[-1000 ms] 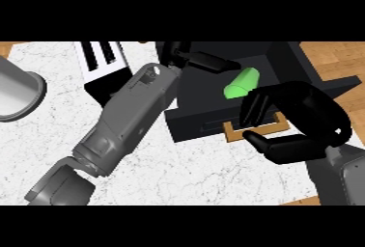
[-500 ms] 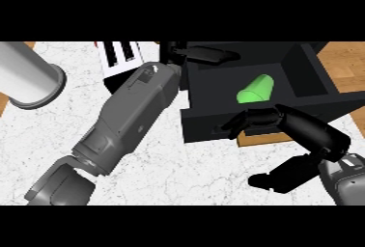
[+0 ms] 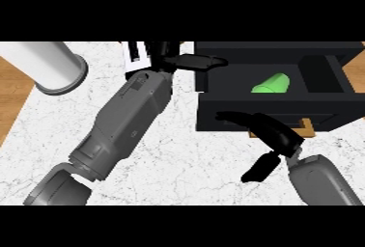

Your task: Pick up the cup, place it into the drawer and close the drawer

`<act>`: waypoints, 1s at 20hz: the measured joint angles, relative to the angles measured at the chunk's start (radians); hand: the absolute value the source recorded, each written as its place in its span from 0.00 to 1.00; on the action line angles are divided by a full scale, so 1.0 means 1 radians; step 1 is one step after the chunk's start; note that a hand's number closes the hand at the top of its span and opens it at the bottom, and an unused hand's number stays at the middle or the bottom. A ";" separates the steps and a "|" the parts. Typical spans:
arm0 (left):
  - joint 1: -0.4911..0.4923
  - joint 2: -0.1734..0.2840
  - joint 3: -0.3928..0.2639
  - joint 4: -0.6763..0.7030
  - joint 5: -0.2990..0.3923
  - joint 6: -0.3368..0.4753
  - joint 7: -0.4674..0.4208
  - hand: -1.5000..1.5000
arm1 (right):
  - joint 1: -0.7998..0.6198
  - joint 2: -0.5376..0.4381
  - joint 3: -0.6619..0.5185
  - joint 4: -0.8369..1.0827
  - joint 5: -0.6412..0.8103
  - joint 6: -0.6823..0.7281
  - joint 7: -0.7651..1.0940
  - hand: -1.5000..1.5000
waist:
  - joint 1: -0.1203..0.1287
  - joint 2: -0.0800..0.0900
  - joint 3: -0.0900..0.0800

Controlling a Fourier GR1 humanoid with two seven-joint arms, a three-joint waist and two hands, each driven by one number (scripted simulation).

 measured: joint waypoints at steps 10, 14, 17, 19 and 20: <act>0.147 0.068 0.003 -0.126 0.008 -0.076 0.005 0.00 | -0.216 0.044 -0.024 0.569 0.163 -0.162 -0.252 1.00 | 0.081 -0.002 -0.001; 0.206 0.106 -0.001 -0.177 0.013 -0.124 0.018 0.00 | -0.316 0.042 -0.100 0.733 0.151 -0.222 -0.340 1.00 | 0.107 0.004 0.001; 0.237 0.134 0.001 -0.210 0.019 -0.150 0.031 0.00 | -0.398 0.020 -0.165 0.830 0.129 -0.244 -0.383 1.00 | 0.125 0.010 0.003; 0.259 0.142 0.000 -0.226 0.023 -0.165 0.036 0.00 | -0.436 0.017 -0.199 0.888 0.112 -0.256 -0.404 1.00 | 0.135 0.018 0.007; 0.272 0.148 -0.002 -0.235 0.023 -0.174 0.038 0.00 | -0.442 0.017 -0.209 0.903 0.103 -0.250 -0.418 1.00 | 0.138 0.017 0.008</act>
